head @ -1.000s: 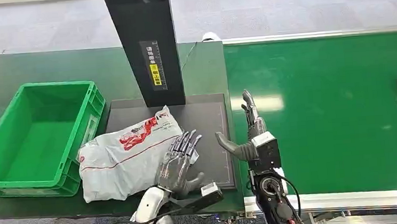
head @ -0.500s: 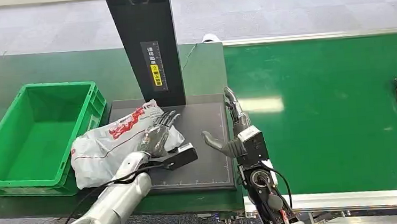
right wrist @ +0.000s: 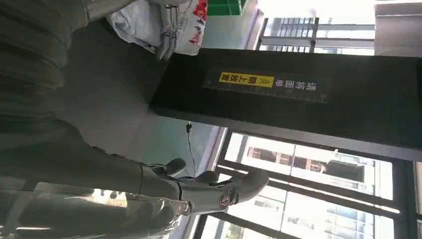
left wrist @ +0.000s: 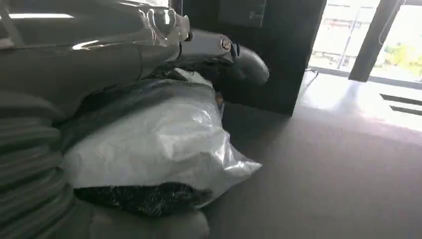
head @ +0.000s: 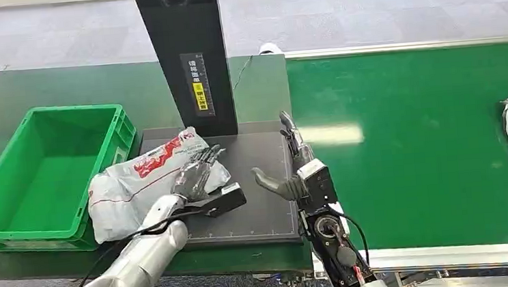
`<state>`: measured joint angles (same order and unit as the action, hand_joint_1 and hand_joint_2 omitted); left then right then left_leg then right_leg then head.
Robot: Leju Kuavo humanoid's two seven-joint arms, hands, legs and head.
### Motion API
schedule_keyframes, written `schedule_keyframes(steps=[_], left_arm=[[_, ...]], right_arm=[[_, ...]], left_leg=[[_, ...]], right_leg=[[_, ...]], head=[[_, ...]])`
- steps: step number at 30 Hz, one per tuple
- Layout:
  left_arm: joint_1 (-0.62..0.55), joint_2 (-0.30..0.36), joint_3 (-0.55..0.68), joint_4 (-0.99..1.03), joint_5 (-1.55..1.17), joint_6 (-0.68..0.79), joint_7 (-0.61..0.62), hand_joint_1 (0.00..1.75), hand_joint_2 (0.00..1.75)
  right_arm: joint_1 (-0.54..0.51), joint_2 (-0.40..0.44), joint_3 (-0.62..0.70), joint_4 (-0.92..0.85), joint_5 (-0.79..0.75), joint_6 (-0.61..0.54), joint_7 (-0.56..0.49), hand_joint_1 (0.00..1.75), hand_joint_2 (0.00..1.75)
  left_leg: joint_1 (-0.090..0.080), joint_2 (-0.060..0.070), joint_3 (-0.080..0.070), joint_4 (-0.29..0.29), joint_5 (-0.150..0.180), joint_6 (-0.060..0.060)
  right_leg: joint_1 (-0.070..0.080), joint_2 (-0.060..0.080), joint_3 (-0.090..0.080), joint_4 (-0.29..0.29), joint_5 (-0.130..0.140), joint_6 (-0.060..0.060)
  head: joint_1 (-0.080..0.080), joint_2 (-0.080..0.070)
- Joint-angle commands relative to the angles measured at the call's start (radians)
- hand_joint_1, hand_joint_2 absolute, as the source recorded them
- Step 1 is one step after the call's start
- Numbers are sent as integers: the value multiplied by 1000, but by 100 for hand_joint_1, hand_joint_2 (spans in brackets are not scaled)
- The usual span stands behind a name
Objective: Moved the parcel from conveyor to table for the left to box.
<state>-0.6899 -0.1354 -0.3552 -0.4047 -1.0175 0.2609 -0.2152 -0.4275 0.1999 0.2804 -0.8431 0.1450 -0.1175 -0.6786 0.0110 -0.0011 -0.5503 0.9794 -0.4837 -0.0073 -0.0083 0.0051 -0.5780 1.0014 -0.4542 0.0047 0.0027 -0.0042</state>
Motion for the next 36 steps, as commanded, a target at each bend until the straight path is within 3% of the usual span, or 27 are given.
schedule_keyframes(steps=[1,10,12,14,15,19,26,31,34,36], left_arm=[[16,9,29,52,16,-7,-27,173,175],[68,8,88,-48,128,114,-173,175,175],[81,16,135,-164,241,184,-267,175,175],[94,45,108,-262,261,125,-222,175,175],[105,53,131,-353,352,176,-288,175,175],[87,119,119,-564,469,162,-277,175,175],[-157,176,167,-691,555,41,-139,175,175],[-408,206,238,-706,649,-65,-33,175,175],[-481,220,248,-696,669,-106,13,175,175],[-732,254,233,-566,630,-102,134,175,175]], right_arm=[[-27,-8,19,35,1,2,9,0,175],[-46,-9,13,68,-1,4,-3,0,175],[-30,-14,12,59,-1,0,-8,0,175],[-23,-15,12,57,-1,0,-12,0,175],[-18,-16,10,57,-1,-4,-15,0,175],[-7,-20,8,56,0,-12,-19,0,175],[38,-34,-6,12,-1,-23,-19,0,175],[60,-52,-19,-3,2,-35,-19,0,175],[58,-56,-23,2,-1,-37,-19,0,175],[68,-61,-33,-10,-5,-43,-19,0,175]], left_leg=[[0,1,0,-1,0,0],[-1,1,-1,-1,0,0],[0,1,-2,0,0,0],[0,1,-3,0,0,0],[0,1,-3,0,0,0],[1,1,-5,1,0,0],[3,-2,-11,4,1,0],[2,-1,-12,4,1,0],[2,-1,-13,4,1,0],[2,-1,-14,5,0,0]], right_leg=[[0,1,0,0,0,0],[0,1,-1,-1,1,0],[0,1,-1,-1,1,0],[0,0,-2,0,0,0],[1,0,-3,0,1,0],[1,0,-5,0,0,0],[3,-3,-10,2,0,0],[2,-2,-11,2,0,0],[3,-1,-13,2,0,0],[2,-1,-14,3,0,0]], head=[[0,0],[0,0],[0,0],[0,0],[0,0],[0,0],[0,0],[0,0],[0,0],[0,0]])
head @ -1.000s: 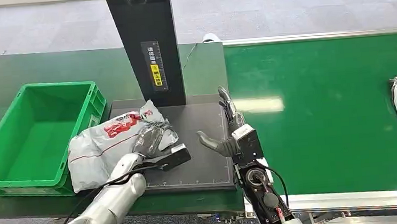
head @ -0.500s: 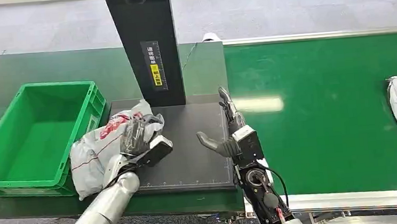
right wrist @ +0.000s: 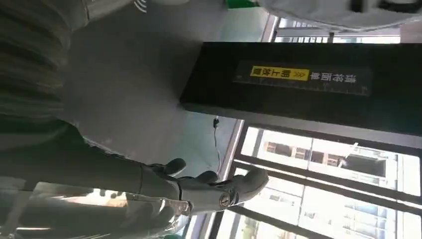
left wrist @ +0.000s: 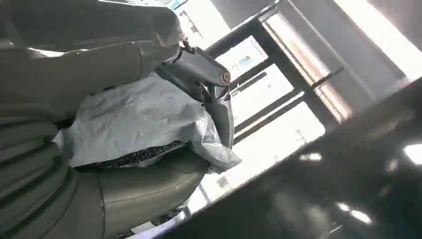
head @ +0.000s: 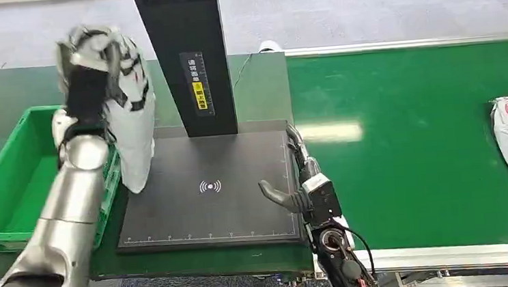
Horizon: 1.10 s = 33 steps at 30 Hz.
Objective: Moved the parcel from conveyor to table for the left to box.
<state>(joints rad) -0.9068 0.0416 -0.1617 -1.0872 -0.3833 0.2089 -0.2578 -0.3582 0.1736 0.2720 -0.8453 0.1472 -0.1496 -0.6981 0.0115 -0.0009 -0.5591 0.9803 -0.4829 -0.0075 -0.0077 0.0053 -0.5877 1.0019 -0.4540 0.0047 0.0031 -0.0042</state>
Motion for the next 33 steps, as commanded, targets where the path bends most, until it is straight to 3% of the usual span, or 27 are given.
schedule_keyframes(steps=[1,6,9,13,21,26,30,33], left_arm=[[-602,92,27,175,-38,-46,219,175,175],[-629,97,26,206,-56,-44,238,175,175],[-708,129,-4,370,-254,-36,355,175,175],[-721,127,47,461,-286,-19,280,175,175],[-719,120,55,462,-305,-33,302,175,175],[-664,204,62,674,-453,-106,373,175,175],[-506,296,85,793,-507,-120,342,175,175],[-397,313,97,829,-524,-112,338,175,175]], right_arm=[[3,-35,-27,-13,-6,-8,0,0,175],[4,-32,-29,-17,-3,-5,0,0,175],[14,-25,-38,-37,12,9,0,0,175],[20,-22,-41,-51,23,14,5,0,175],[19,-21,-44,-48,25,16,5,0,175],[44,-27,-54,-100,36,28,10,0,175],[31,-27,-66,-90,42,45,16,0,175],[31,-27,-73,-85,45,51,17,0,175]], left_leg=[[2,-1,-7,4,0,0],[1,2,-6,1,-1,0],[1,2,-4,2,-2,0],[1,3,-6,0,0,0],[1,2,-5,1,0,0],[-1,3,0,-2,0,0],[-2,8,3,-5,1,-1],[-2,6,4,-5,1,-1]], right_leg=[[2,-1,-5,3,0,-1],[1,1,-7,1,0,-1],[1,1,-4,2,-1,-1],[1,3,-6,1,0,-1],[1,2,-4,1,0,-1],[-1,3,-1,1,0,-1],[-2,7,-1,0,1,-2],[-2,6,-1,1,0,-1]], head=[[0,0],[0,0],[0,0],[0,0],[0,0],[0,0],[0,0],[0,0]])
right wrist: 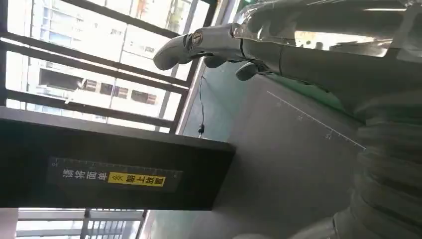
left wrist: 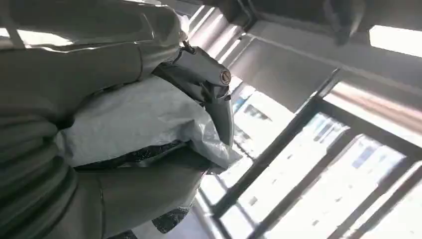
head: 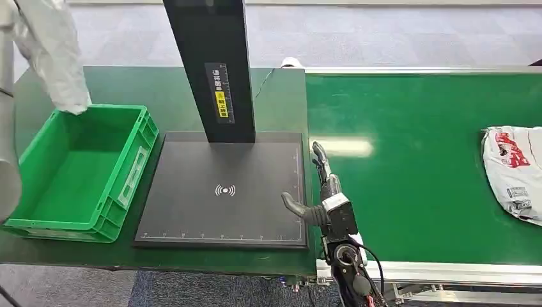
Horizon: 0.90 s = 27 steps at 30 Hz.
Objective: Moved the parcel from conveyor to table for the left to box.
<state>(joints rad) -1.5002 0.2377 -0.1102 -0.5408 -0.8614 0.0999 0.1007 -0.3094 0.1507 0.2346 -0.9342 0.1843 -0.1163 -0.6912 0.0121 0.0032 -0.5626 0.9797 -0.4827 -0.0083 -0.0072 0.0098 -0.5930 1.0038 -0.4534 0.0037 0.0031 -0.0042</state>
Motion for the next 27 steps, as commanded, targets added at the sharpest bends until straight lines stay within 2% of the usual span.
schedule_keyframes(steps=[1,6,9,16,24,25,26,27], left_arm=[[227,115,49,292,-47,-12,-17,175,175],[416,107,122,298,-21,47,37,175,175],[489,103,172,299,-9,84,51,175,175],[513,122,259,285,-45,96,48,175,175],[526,119,286,277,-56,95,30,175,175],[532,117,298,271,-53,102,9,147,175],[533,114,319,267,-49,105,-24,0,175],[521,107,361,260,-39,115,-86,0,175]], right_arm=[[-16,-3,-35,3,11,17,11,0,175],[32,-4,-36,-59,26,7,20,0,175],[63,-6,-30,-86,31,7,25,0,175],[91,-3,-33,-107,43,10,28,0,175],[86,-1,-34,-99,47,14,29,0,175],[83,-1,-34,-95,49,15,30,0,175],[78,-1,-33,-88,51,16,30,0,175],[71,-1,-32,-79,53,16,30,0,175]], left_leg=[[-2,2,6,-3,0,0],[-2,1,7,-4,1,0],[-2,0,6,-4,0,0],[0,0,3,-2,0,-1],[0,-1,2,-1,0,-1],[0,0,4,-2,0,0],[0,0,2,-1,0,-1],[0,0,4,-2,0,0]], right_leg=[[-2,1,3,0,0,0],[-2,1,5,-1,-1,0],[-1,0,5,-2,-1,0],[0,0,3,-1,-1,0],[0,-1,2,-1,0,0],[0,-1,4,-2,-1,0],[0,0,2,-1,0,0],[0,0,4,-2,-1,0]], head=[[0,0],[1,0],[0,0],[1,0],[1,0],[0,0],[1,0],[0,0]])
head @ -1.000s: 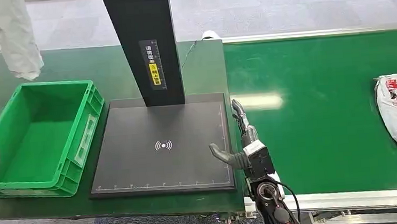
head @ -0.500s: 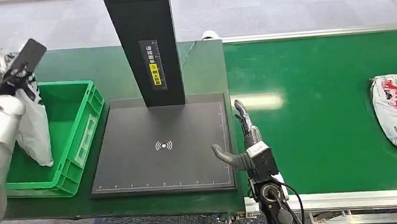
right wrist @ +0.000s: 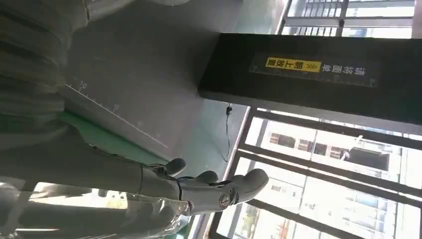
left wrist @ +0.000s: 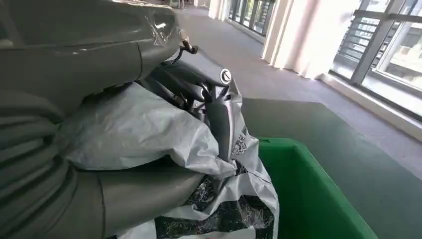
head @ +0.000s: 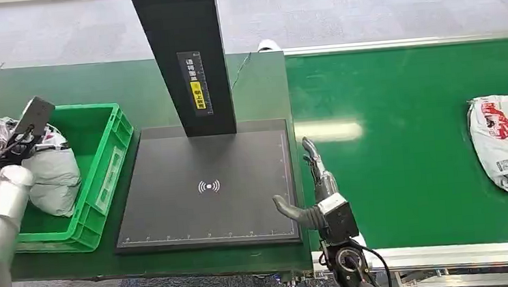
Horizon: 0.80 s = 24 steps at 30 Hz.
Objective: Moved the parcel from conveyor to table for the left to box.
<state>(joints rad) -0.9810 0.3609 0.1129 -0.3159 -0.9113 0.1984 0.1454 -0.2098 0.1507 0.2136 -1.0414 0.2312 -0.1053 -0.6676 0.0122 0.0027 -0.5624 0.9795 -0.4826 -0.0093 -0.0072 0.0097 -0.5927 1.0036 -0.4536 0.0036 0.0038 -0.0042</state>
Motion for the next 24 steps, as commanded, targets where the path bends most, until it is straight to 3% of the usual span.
schedule_keyframes(steps=[1,2,4,8,10,15,20,22,24], left_arm=[[-17,-22,163,25,19,24,-183,0,175],[-40,-27,187,13,37,24,-227,0,175],[-99,-64,306,-66,187,19,-467,0,175],[-123,-132,296,-344,479,-145,-585,0,175],[-13,-173,203,-593,716,-261,-564,0,175],[346,-224,-28,-1067,1020,-274,-590,0,175],[541,-257,-132,-1223,1068,-246,-668,0,175],[684,-292,-178,-1263,1031,-236,-752,0,175],[704,-290,-197,-1260,1026,-220,-779,0,175]], right_arm=[[-32,-1,-11,34,6,3,6,0,175],[-34,-1,-11,39,6,1,7,0,175],[-36,-1,-9,56,5,-4,5,0,175],[-68,8,-7,108,0,-16,-6,0,175],[-82,8,-8,122,-6,-25,-5,0,175],[-64,1,-15,110,-6,-33,-1,0,175],[-72,1,-21,119,-4,-30,-6,0,175],[-82,-1,-22,127,-6,-32,-8,0,175],[-85,-1,-22,132,-7,-32,-9,0,175]], left_leg=[[0,1,5,-3,0,1],[0,-1,2,-1,0,1],[2,-3,-2,1,0,0],[3,-5,-4,3,1,0],[2,-6,-3,3,1,1],[-1,-2,5,-4,0,1],[-2,-2,3,-2,-1,1],[-3,-1,5,-4,-1,1],[-3,1,6,-4,-1,1]], right_leg=[[0,0,5,-2,0,0],[0,-1,2,-1,0,0],[2,-3,0,0,0,0],[3,-5,-2,0,0,0],[3,-6,0,0,0,0],[-1,-2,6,-4,0,1],[-1,-2,3,-3,0,1],[-2,0,5,-4,0,1],[-3,1,5,-4,0,1]], head=[[0,0],[0,0],[0,0],[0,0],[0,0],[0,0],[0,0],[0,0],[0,0]])
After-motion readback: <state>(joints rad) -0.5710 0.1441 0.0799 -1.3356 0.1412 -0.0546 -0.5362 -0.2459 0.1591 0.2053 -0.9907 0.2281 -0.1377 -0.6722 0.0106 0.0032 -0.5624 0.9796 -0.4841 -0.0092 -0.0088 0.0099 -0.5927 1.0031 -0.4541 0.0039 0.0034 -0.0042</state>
